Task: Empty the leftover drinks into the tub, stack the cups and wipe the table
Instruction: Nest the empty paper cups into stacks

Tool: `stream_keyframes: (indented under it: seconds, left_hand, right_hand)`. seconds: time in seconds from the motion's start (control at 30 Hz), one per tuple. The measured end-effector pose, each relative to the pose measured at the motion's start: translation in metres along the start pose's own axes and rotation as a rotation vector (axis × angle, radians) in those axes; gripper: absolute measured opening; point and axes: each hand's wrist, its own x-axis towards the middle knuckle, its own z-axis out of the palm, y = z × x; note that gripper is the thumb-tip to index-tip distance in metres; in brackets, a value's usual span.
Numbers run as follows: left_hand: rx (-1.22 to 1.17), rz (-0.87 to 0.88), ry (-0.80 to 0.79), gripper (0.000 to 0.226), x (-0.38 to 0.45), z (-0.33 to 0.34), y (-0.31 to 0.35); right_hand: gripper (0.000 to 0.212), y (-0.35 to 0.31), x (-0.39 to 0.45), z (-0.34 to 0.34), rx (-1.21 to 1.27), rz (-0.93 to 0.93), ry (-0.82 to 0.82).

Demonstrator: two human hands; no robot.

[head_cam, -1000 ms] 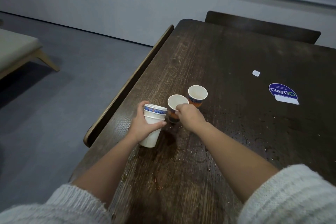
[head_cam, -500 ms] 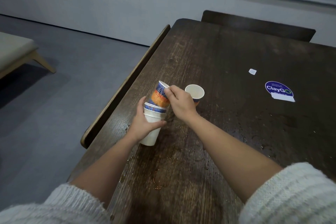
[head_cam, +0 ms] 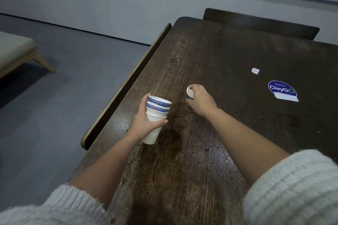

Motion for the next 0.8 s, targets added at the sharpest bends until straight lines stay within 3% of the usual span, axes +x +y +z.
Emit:
stream_keyframes:
  seconds: [0.1, 0.27, 0.57, 0.63, 0.8]
  left_hand:
    - [-0.006, -0.012, 0.000, 0.103, 0.002, 0.001, 0.000]
    - [0.015, -0.020, -0.061, 0.102, 0.002, 0.009, 0.000]
    - [0.070, -0.029, -0.151, 0.113, 0.001, 0.029, 0.006]
    - [0.056, -0.046, -0.135, 0.121, 0.002, 0.035, 0.009]
    - [0.066, 0.027, -0.138, 0.126, 0.002, 0.057, 0.035]
  right_hand:
    - [0.051, 0.019, 0.004, 0.013, -0.112, -0.014, -0.139]
    - [0.025, 0.036, 0.001, 0.027, -0.008, 0.035, -0.050]
    - [0.028, 0.006, -0.020, -0.003, 0.478, -0.072, 0.455]
    - [0.029, -0.001, -0.032, -0.005, 0.496, -0.091, 0.440]
    - [0.033, -0.005, -0.064, -0.004, 0.233, -0.133, 0.253]
